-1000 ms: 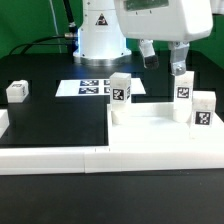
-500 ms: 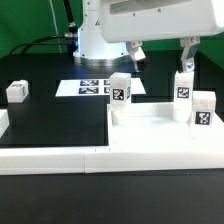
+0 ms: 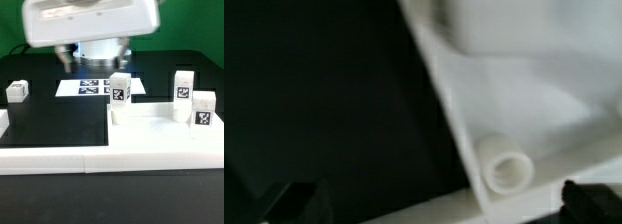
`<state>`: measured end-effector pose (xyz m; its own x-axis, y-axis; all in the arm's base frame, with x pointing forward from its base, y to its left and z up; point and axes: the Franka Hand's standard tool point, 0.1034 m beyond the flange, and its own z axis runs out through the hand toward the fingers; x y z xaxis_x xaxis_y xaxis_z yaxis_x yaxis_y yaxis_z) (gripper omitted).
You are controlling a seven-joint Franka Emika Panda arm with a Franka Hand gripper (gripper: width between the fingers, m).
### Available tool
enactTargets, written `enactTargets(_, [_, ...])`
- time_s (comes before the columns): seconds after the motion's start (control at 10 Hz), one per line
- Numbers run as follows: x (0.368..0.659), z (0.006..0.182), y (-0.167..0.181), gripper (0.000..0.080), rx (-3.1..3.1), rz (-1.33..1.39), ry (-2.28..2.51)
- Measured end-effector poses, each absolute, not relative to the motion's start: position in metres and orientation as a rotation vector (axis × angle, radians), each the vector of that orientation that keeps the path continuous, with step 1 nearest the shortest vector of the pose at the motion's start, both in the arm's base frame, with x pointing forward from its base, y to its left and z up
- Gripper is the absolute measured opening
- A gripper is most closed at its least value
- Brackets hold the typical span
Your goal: Assemble square table
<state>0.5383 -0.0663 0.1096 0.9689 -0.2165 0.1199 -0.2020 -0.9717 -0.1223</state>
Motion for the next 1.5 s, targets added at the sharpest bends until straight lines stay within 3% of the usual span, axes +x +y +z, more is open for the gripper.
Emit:
enactTargets(0.2, [0.526, 0.103, -0.128, 0.0648, -3.057, -0.219, 0.060])
enactTargets(0.4, [0.528, 0.095, -0.157, 0.0648, -3.081, -0.230, -0.189])
enactTargets(1.0, [0.526, 0.092, -0.153, 0.0648, -3.070, -0.200, -0.187])
enactTargets(1.2, [0.485, 0.073, -0.175, 0.0648, -3.083, -0.115, -0.114])
enactTargets(1.5, [0.415, 0.048, -0.232, 0.0648, -3.015, 0.360, -0.123])
